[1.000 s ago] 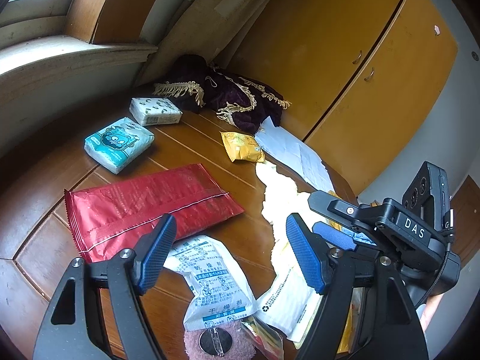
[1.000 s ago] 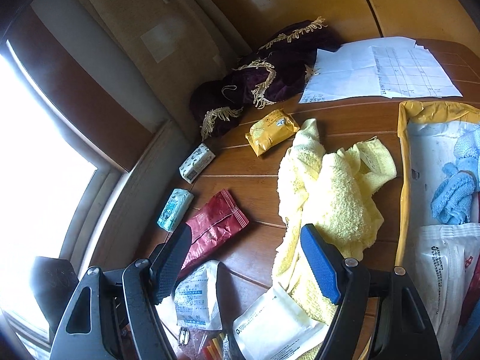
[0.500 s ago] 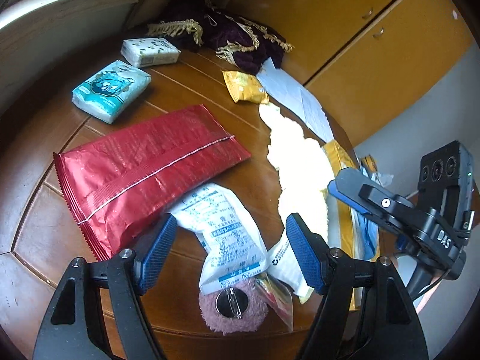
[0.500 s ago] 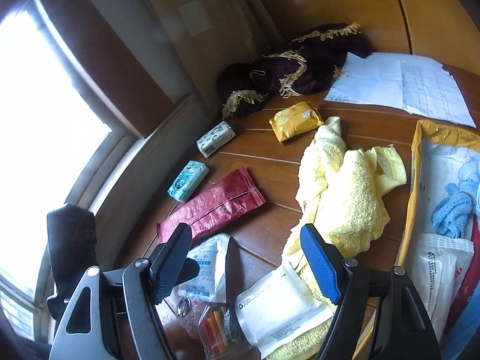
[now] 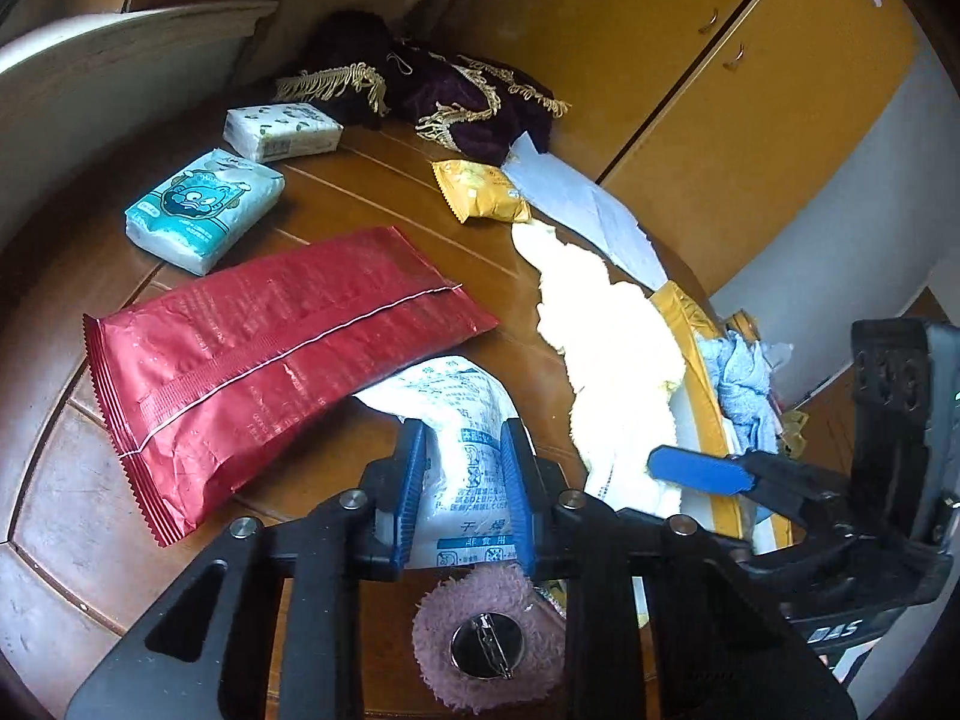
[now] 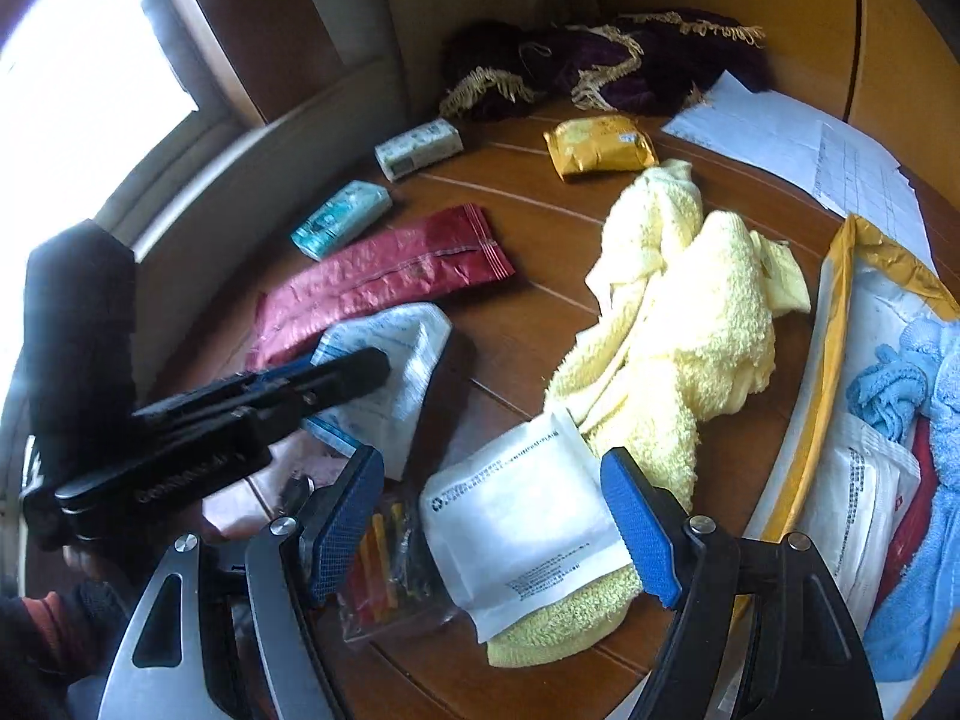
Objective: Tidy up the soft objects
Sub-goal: 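Grasp the white printed packet with the left tool while the right tool grasps the white sachet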
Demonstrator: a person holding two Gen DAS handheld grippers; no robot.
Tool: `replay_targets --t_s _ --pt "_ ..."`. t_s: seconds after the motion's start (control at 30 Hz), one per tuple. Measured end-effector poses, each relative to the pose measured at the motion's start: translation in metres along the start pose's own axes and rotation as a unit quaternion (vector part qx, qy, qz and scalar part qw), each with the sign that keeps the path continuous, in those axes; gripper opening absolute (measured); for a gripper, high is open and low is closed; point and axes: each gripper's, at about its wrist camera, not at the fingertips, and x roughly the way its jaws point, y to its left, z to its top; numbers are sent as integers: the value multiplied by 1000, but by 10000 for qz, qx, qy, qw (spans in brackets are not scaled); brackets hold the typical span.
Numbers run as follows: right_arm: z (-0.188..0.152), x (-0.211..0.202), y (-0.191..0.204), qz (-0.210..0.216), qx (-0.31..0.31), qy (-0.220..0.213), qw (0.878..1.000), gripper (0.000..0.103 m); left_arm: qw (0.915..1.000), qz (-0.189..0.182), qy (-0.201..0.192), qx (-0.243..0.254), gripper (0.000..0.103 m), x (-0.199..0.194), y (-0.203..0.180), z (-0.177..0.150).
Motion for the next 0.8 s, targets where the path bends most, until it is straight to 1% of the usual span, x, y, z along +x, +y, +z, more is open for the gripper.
replay_targets --t_s 0.07,0.17,0.2,0.3,0.33,0.43,0.5,0.53,0.57,0.6,0.63,0.73,0.8 --pt "-5 7 6 -244 -179 139 9994 78 9998 -159 -149 -46 21 -7 1 2" --pt "-12 16 19 -700 -561 266 9956 79 9993 -213 -307 -87 21 -14 2 4" --pt "-14 17 23 -730 -637 238 9950 79 9991 -248 -312 -117 21 -15 3 4" --pt "-15 16 23 -707 -604 229 9954 71 9989 -285 -321 -182 21 -16 5 6" --pt "-15 16 22 -742 -585 206 9953 65 9990 -280 -303 -189 21 -16 5 6" --pt "-18 14 18 -751 -537 122 9957 59 9991 -270 -269 -200 21 -14 6 6" --pt "-20 12 18 -777 -488 58 9958 52 9991 -265 -272 -194 21 -14 5 6" --pt "-21 9 16 -798 -434 10 9959 43 9991 -269 -273 -189 21 -15 5 6" --pt "-21 6 14 -810 -382 -33 9960 31 9990 -278 -276 -191 21 -15 5 5" --pt "-22 3 11 -830 -334 -74 9960 22 9990 -278 -284 -187 21 -15 5 4" --pt "-24 0 7 -878 -265 -114 9957 11 9991 -269 -289 -179 21 -15 5 5" --pt "-28 -4 -2 -825 -77 -267 9962 4 9992 -244 -277 -175 21 -13 4 4" --pt "-32 -8 -5 -807 16 -404 9959 3 9992 -239 -282 -170 21 -13 4 4"
